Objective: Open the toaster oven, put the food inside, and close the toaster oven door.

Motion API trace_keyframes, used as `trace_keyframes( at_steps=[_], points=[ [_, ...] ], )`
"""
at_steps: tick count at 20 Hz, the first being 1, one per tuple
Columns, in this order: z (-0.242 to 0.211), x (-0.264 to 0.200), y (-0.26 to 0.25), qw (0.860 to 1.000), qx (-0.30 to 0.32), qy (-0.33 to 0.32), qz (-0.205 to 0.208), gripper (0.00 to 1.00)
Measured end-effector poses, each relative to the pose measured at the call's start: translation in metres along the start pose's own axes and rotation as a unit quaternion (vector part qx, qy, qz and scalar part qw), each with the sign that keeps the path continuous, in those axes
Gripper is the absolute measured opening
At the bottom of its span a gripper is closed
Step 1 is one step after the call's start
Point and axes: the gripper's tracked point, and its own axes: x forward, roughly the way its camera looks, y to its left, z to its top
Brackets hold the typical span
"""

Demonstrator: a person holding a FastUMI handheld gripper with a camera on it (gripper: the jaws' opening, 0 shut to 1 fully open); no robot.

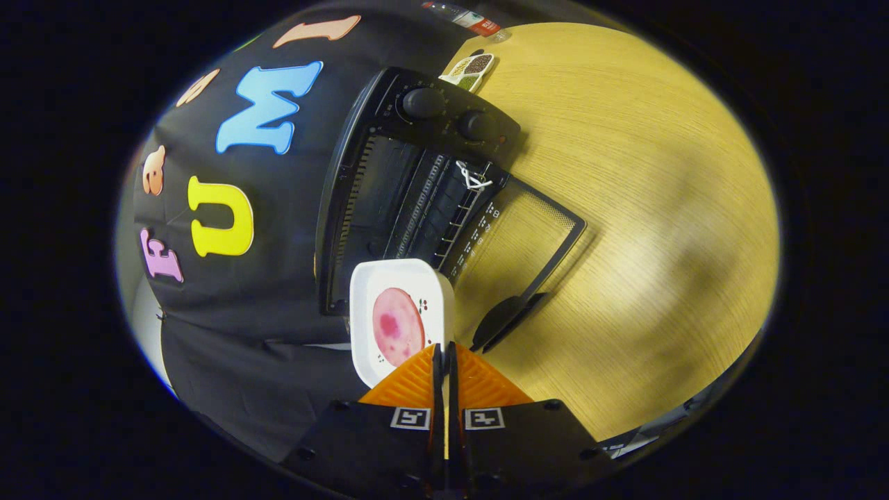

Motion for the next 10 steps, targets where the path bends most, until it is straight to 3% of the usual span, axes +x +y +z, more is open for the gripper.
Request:
trace_keyframes(
  at_steps=[6, 10],
  points=[
    [0.021, 0.032, 0.006, 0.997, 0.054, -0.05, -0.005, 0.04],
    [0.031, 0.051, 0.021, 0.993, 0.095, -0.074, 0.015, 0.04]
  ],
)
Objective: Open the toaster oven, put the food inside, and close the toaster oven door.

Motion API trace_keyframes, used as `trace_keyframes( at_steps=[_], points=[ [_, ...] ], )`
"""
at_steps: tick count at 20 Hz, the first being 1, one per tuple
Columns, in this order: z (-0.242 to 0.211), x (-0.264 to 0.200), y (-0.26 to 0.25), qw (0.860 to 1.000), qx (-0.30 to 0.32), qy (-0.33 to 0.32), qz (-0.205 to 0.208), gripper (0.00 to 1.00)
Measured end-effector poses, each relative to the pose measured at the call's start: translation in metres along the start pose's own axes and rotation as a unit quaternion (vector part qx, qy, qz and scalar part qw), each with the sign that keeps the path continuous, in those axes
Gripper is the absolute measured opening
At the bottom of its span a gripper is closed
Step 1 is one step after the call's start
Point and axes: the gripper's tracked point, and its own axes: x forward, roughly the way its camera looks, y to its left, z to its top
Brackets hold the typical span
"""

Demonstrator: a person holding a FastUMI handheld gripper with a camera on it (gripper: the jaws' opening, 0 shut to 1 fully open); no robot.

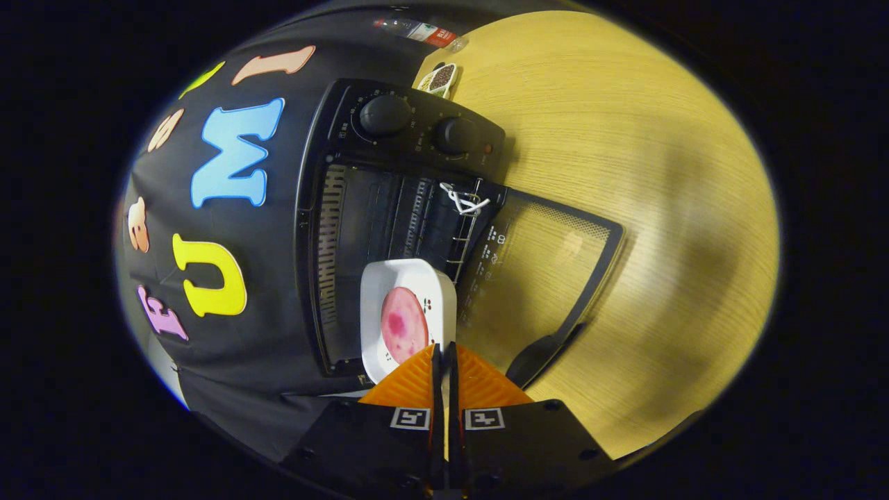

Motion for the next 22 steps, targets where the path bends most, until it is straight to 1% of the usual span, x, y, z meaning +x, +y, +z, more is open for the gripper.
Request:
trace_keyframes(
  at_steps=[7, 12, 14, 16, 19, 22],
  points=[
    [0.015, 0.031, 0.012, 0.997, 0.037, -0.064, 0.004, 0.04],
    [0.032, 0.052, 0.022, 0.99, 0.084, -0.111, 0.01, 0.04],
    [0.038, 0.058, 0.023, 0.987, 0.094, -0.13, 0.009, 0.04],
    [0.036, 0.063, 0.022, 0.985, 0.101, -0.137, 0.008, 0.04],
    [0.03, 0.068, 0.024, 0.986, 0.101, -0.135, 0.01, 0.08],
    [0.025, 0.063, 0.032, 0.987, 0.089, -0.131, 0.029, 0.11]
  ],
)
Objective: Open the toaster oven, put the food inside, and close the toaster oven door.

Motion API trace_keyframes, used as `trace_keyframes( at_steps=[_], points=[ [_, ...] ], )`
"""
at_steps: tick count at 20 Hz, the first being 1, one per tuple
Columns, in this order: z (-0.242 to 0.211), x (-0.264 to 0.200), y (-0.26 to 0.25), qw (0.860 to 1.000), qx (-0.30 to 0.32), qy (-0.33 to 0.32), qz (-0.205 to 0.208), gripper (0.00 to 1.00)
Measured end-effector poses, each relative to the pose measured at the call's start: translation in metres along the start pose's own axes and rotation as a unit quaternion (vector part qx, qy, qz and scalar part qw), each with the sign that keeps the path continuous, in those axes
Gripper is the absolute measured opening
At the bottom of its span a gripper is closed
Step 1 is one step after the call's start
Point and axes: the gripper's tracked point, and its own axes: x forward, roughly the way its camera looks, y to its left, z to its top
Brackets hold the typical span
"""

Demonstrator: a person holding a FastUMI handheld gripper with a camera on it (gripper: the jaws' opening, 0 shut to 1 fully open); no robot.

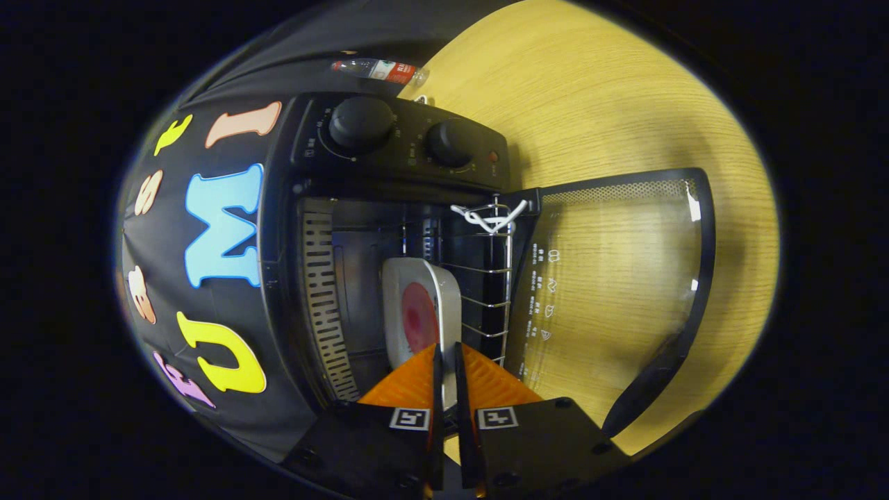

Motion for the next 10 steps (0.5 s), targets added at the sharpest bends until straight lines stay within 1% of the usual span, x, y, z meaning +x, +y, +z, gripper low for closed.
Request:
trace_keyframes(
  at_steps=[1, 3, 5, 8, 10],
  points=[
    [-0.004, -0.005, 0.002, 1.0, -0.006, 0.007, 0.006, 0.27],
    [-0.012, -0.016, 0.008, 0.999, -0.028, 0.027, 0.022, 0.62],
    [-0.016, -0.03, 0.009, 0.997, -0.065, 0.04, 0.03, 0.97],
    [-0.015, -0.054, 0.008, 0.989, -0.135, 0.049, 0.038, 0.98],
    [-0.015, -0.068, 0.004, 0.979, -0.189, 0.059, 0.038, 0.98]
  ],
)
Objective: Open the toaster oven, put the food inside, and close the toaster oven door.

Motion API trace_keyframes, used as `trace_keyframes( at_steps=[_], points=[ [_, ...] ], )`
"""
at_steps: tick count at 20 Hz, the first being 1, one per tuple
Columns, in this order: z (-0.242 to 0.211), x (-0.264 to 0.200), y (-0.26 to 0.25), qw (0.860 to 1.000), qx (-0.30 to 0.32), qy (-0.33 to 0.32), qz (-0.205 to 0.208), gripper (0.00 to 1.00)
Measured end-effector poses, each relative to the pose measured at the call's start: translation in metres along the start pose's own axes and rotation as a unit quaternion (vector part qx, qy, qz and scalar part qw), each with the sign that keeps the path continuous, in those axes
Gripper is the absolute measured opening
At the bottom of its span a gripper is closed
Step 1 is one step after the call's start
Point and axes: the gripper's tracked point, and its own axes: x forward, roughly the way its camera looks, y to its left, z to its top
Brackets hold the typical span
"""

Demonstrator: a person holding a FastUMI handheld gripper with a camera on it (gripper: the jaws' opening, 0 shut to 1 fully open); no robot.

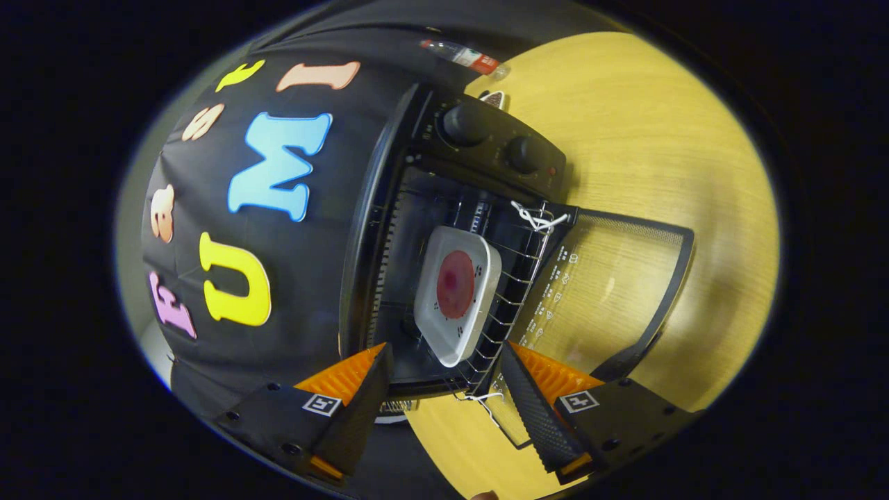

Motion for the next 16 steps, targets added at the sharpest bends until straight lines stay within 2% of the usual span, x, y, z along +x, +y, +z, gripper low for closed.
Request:
trace_keyframes(
  at_steps=[3, 6, 10, 14, 16],
  points=[
    [-0.006, -0.023, -0.006, 0.994, -0.113, 0.015, -0.001, 0.98],
    [-0.014, -0.043, -0.018, 0.975, -0.222, 0.021, -0.012, 0.98],
    [-0.028, -0.06, -0.033, 0.95, -0.31, 0.038, -0.026, 0.98],
    [-0.029, -0.068, -0.041, 0.907, -0.419, 0.03, -0.034, 0.98],
    [-0.035, -0.07, -0.054, 0.89, -0.451, 0.04, -0.049, 0.98]
  ],
)
